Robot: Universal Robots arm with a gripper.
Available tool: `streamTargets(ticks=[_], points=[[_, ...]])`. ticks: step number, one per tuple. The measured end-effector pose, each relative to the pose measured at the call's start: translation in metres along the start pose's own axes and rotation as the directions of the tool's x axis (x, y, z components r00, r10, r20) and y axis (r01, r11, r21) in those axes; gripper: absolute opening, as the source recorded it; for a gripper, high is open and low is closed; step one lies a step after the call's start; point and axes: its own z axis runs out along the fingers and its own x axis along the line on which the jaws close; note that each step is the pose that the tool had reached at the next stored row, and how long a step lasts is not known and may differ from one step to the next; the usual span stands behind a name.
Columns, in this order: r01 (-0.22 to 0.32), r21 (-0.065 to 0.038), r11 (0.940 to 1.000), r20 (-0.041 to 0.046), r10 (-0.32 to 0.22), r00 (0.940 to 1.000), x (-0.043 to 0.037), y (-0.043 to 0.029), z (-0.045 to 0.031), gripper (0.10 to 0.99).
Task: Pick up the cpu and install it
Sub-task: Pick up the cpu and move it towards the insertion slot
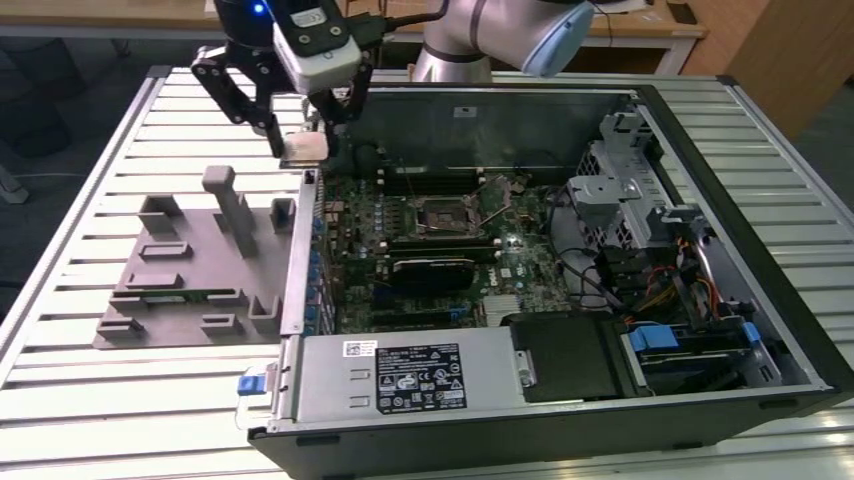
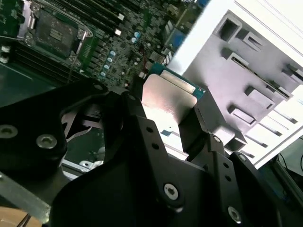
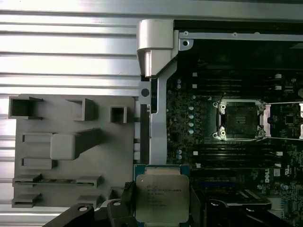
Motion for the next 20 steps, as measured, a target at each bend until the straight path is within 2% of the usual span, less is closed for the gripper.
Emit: streamTargets(ticks=[17,20], points=[[0.0,0.0,1.0,-0.0121,0.0,0.9999,-0.0685,-0.0005,0.0012,0.545],[0.0,0.0,1.0,-0.0141,0.0,0.9999,-0.0787,-0.0006,0.0016,0.545]])
